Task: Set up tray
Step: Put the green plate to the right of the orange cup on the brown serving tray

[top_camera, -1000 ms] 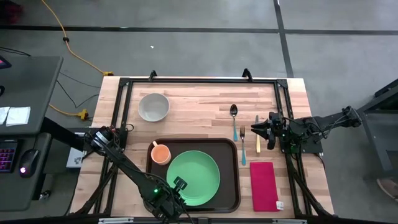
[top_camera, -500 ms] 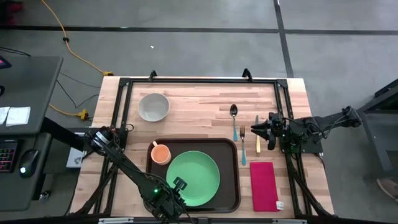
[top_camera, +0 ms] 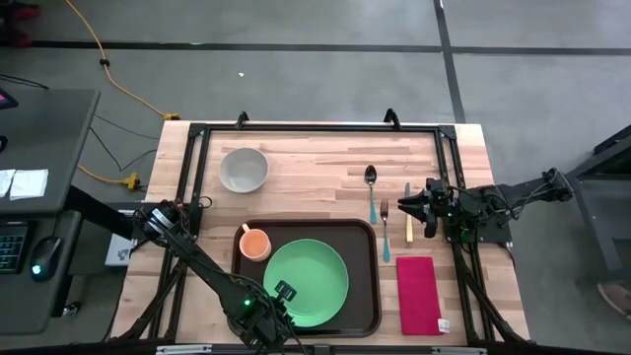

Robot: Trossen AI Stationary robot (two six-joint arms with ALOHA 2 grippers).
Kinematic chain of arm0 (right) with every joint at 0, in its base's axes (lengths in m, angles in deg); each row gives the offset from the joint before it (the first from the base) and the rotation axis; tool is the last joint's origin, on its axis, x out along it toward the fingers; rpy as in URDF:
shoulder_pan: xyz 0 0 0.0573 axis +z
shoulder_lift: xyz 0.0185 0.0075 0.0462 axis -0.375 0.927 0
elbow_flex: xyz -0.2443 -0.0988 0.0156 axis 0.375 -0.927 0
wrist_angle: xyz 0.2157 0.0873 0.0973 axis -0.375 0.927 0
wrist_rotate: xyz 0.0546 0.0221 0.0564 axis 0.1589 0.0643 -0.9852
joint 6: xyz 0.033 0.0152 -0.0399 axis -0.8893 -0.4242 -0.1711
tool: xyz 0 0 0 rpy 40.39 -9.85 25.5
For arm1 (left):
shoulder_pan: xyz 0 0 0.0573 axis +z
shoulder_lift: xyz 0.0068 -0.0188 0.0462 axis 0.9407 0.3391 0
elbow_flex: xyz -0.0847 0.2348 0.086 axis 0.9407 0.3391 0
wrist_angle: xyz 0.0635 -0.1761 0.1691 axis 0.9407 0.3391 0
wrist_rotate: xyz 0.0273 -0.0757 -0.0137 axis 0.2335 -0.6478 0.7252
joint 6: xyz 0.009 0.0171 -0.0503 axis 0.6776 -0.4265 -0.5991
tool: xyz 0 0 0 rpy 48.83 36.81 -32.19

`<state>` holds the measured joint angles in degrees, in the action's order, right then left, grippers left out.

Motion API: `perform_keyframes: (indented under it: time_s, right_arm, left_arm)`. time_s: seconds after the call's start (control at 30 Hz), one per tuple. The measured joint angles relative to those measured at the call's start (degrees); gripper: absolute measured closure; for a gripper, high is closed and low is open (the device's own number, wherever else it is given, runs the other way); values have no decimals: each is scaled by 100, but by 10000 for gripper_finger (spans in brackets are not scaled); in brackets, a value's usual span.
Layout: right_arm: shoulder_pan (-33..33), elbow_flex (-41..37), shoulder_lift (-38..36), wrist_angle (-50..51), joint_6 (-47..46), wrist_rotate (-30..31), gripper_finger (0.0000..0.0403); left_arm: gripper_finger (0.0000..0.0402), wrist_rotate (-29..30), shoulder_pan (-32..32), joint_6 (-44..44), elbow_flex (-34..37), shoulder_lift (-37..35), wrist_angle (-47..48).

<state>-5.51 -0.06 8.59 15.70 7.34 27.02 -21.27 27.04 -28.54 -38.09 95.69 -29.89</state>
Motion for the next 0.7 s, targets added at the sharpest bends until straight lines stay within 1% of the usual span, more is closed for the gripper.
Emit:
perform_keyframes:
  time_s: [0.37, 0.53, 0.7]
  right_arm:
    - [0, 0, 0, -1, -2, 2, 320]
    - [0, 0, -2, -2, -2, 0, 320]
    - [0, 0, 0, -2, -2, 2, 320]
  left_arm:
    - [255, 2, 2, -2, 2, 0, -2]
    - [250, -23, 0, -2, 2, 0, -14]
    - [252, -278, 0, -4, 2, 0, -46]
